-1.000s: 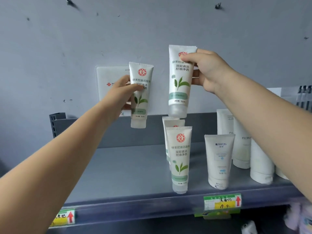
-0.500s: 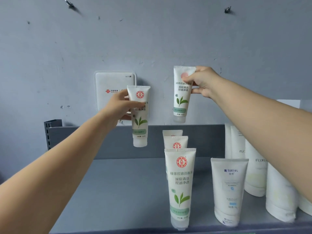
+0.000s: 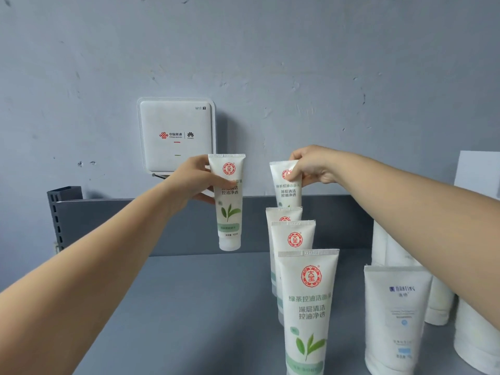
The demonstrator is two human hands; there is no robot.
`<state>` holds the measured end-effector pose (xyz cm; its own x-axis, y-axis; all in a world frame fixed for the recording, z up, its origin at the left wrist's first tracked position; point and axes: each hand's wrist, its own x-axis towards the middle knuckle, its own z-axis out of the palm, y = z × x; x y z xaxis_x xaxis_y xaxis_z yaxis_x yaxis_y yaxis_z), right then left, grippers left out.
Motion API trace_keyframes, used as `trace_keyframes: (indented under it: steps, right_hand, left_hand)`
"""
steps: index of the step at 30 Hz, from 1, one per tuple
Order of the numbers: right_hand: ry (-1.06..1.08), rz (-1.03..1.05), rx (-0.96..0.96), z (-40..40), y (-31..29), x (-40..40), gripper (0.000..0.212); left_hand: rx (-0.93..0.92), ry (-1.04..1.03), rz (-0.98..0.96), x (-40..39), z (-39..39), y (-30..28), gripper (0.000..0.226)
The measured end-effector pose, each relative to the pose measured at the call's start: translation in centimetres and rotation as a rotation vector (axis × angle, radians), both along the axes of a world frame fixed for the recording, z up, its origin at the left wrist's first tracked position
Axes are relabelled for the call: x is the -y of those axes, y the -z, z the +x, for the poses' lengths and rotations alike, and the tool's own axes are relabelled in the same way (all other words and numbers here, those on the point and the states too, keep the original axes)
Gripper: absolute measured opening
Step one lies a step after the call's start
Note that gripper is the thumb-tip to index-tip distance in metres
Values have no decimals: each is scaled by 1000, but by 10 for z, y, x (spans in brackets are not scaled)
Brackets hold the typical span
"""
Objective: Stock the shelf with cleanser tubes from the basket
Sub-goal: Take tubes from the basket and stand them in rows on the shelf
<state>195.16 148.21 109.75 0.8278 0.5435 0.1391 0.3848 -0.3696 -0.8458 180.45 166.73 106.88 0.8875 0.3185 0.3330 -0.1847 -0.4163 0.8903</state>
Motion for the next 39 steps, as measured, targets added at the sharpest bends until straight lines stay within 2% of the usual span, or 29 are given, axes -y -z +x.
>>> trace_keyframes:
  steps: [7,27,35,39]
  right_hand:
    - [-31,-205,16,6,19,-8,25]
    - [-53,-445,137,-6,30,-7,21]
    - [29,-458,332,-21,25,-1,11]
    - [35,-415,352,-29,29,0,16]
  left_hand:
    - [-74,31,30,-6,8,7,29]
    - [-224,81,130,9,-6,20,25]
    - [-217,53,132,26,-33,21,30]
    - [-215,32,136,33,-48,26,33]
